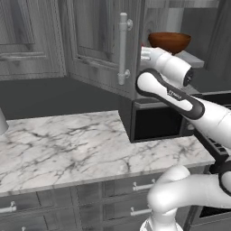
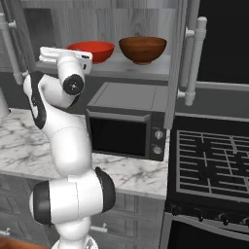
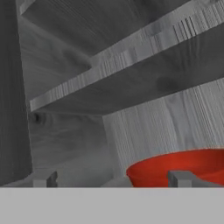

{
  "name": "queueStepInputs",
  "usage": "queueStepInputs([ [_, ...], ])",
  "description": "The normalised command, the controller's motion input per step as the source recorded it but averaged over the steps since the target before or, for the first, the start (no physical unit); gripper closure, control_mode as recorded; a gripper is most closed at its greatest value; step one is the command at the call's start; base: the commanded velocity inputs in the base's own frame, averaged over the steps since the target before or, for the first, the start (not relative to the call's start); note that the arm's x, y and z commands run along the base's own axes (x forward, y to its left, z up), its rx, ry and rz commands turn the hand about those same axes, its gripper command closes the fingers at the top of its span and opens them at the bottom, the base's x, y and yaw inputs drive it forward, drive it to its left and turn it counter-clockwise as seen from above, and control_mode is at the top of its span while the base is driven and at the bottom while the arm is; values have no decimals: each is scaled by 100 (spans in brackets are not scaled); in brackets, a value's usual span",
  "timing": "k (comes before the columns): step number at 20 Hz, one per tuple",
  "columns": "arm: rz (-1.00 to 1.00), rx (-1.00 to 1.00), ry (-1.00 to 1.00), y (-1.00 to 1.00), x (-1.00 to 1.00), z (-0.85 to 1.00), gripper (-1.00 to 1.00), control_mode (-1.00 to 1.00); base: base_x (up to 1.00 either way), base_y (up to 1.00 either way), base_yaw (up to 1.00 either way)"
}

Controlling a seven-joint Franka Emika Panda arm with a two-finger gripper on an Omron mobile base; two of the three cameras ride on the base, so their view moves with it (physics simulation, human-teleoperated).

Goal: Move the bowls from the cabinet to the plates on the dining table.

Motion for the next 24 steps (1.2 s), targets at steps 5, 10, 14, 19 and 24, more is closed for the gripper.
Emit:
queueStepInputs([
  [5, 18, -3, 1, 31, -9, 13, -100, -100, 0, 0, 0],
  [10, 13, -3, 2, 37, -18, 17, -100, -100, 0, 0, 0],
  [14, 7, -2, 1, 42, -35, 18, -100, -100, 0, 0, 0],
  [19, 1, 0, -4, 44, -51, 5, -100, -100, 0, 0, 0],
  [24, -1, 4, -9, 50, -45, 0, -100, -100, 0, 0, 0],
])
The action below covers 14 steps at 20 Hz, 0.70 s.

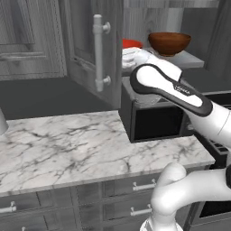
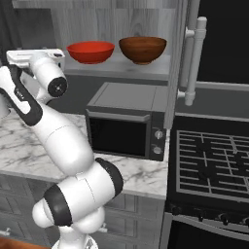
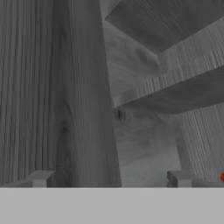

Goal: Move the bowls from the cabinet to the plates on the dining table.

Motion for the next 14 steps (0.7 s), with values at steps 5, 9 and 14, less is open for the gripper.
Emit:
queueStepInputs([
  [5, -1, 6, -10, 51, -40, 0, -100, -100, 0, 0, 0],
  [9, 0, 3, -10, 57, -34, -1, -100, -100, 0, 0, 0],
  [14, 0, 2, -10, 62, -20, -8, -100, -100, 0, 0, 0],
])
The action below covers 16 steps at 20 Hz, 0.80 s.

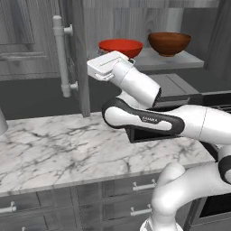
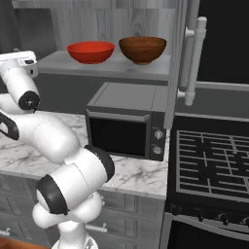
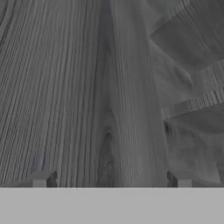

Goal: Move the bowls from the cabinet to the plates on the dining table.

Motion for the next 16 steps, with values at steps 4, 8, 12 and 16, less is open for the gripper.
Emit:
queueStepInputs([
  [4, 1, 4, -5, 59, -3, -12, -100, -100, 0, 0, 0],
  [8, 5, 4, 1, 23, 9, -6, -100, -100, 0, 0, 0],
  [12, -3, 6, 1, -13, -16, 7, -100, -100, 0, 0, 0],
  [16, -9, 9, 1, -25, -35, 24, -100, -100, 0, 0, 0],
])
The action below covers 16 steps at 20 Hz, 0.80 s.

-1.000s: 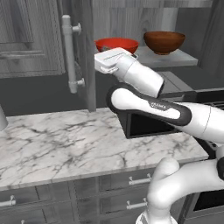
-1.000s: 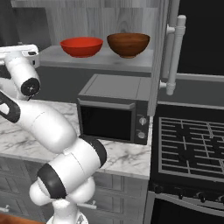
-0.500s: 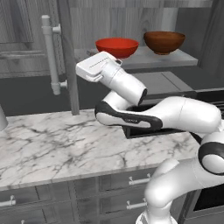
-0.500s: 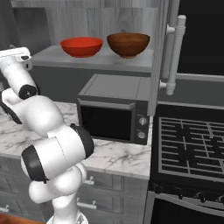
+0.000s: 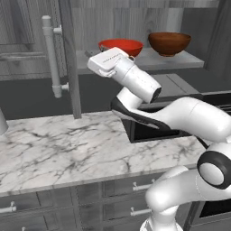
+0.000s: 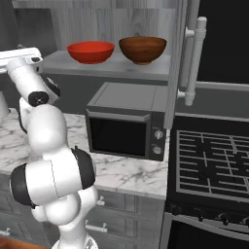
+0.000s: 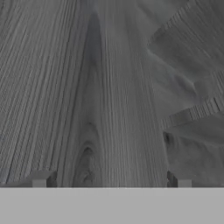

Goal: Move the bowls from the cabinet to the plates on the dining table.

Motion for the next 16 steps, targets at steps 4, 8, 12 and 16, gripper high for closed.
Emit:
queueStepInputs([
  [4, -8, 12, 6, -37, -27, 26, -100, -100, 0, 0, 0],
  [8, -7, 7, 16, -47, -12, 15, -100, -100, 0, 0, 0],
  [12, -8, 5, 24, -38, -7, 1, -100, -100, 0, 0, 0],
  [16, -8, 4, 25, -36, -6, 0, -100, -100, 0, 0, 0],
])
